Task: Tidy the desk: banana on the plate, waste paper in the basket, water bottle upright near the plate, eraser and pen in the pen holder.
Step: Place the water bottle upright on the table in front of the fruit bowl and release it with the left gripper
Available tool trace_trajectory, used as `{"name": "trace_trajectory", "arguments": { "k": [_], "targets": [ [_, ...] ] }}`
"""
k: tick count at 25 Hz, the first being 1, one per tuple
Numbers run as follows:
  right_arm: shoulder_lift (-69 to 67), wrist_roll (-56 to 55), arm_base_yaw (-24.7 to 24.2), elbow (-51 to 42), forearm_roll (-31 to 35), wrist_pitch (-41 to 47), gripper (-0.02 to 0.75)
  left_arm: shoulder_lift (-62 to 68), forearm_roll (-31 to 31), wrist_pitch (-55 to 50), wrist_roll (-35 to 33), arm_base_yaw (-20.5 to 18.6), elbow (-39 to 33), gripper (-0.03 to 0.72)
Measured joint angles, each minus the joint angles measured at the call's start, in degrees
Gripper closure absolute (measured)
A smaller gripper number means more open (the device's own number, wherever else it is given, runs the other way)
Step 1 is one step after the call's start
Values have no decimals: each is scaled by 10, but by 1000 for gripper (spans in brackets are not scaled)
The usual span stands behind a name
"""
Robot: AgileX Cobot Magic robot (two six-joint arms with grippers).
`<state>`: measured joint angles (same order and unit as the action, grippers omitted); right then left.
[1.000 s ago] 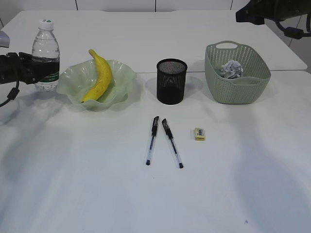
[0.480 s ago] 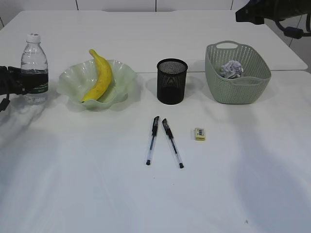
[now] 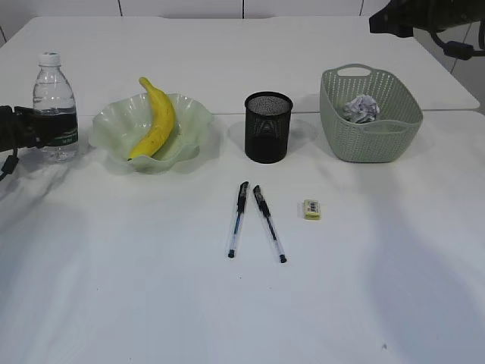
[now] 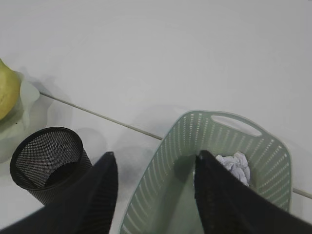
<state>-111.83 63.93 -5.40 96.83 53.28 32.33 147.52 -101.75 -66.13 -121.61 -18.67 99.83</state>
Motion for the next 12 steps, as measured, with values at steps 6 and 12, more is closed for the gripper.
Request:
{"name": "trace_trajectory", "arguments": {
  "k": [6, 12],
  "targets": [
    [0, 0, 0, 0, 0, -6, 353, 5, 4, -9, 3, 1, 3, 313],
    [0, 0, 0, 0, 0, -6, 353, 5, 7, -12, 4, 4, 3, 313]
  ]
}}
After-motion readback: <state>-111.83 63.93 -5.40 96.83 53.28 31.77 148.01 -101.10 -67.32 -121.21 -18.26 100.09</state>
